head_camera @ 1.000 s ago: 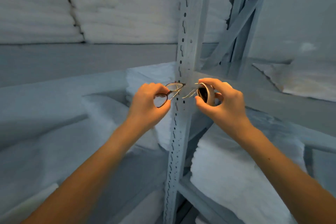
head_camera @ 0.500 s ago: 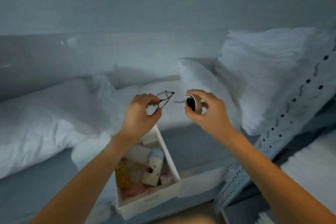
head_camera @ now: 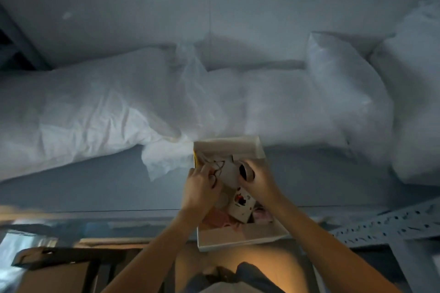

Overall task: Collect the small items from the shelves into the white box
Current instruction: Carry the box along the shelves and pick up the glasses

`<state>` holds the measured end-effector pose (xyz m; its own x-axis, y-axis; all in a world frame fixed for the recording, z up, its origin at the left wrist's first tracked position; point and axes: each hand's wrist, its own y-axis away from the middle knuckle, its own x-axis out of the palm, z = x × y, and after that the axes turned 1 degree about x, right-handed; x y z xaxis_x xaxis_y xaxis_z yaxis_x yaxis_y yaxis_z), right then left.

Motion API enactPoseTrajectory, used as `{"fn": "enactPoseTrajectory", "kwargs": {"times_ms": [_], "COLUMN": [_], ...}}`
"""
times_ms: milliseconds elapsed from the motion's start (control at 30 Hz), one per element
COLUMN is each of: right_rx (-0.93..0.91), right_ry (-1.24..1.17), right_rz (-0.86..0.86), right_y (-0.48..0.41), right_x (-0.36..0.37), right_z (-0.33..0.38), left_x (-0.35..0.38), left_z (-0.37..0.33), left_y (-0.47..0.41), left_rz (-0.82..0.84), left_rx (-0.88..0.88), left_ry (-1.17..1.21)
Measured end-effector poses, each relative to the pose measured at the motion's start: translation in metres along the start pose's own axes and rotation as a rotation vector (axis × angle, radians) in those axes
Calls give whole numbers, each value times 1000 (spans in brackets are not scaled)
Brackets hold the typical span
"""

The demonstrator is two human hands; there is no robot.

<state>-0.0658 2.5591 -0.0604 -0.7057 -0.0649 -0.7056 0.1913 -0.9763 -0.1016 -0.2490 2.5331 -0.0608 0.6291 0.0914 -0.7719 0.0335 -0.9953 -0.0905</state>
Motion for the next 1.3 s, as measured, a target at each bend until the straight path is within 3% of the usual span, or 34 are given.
{"fn": "enactPoseTrajectory", "kwargs": {"times_ms": [167, 267, 400, 567, 700, 800, 1000, 1300], "right_rx": [-70, -145, -107, -119, 46, 152, 329, 391], "right_ry": [217, 222, 114, 58, -24, -132, -309, -326], "right_rz": [154, 221, 252, -17, -9, 77, 167, 77], "right_y": [7, 5, 6, 17, 33, 45, 59, 71], "right_x": [11, 11, 7, -17, -27, -28, -19, -10], "right_z": [-16, -17, -23, -38, -57, -59, -57, -38], "left_x": [25, 34, 24, 2, 3, 6, 19, 5], "left_z": [-20, -19, -13, -3, 15, 26, 45, 52], "left_y": [3, 8, 7, 20, 39, 50, 52, 52], "left_rz": [71, 69, -51, -133, 51, 167, 286, 328], "left_rx": [-17, 16, 51, -44, -363, -482, -422, -292], "left_ry": [-293, -294, -154, 44, 253, 404, 480, 760]}}
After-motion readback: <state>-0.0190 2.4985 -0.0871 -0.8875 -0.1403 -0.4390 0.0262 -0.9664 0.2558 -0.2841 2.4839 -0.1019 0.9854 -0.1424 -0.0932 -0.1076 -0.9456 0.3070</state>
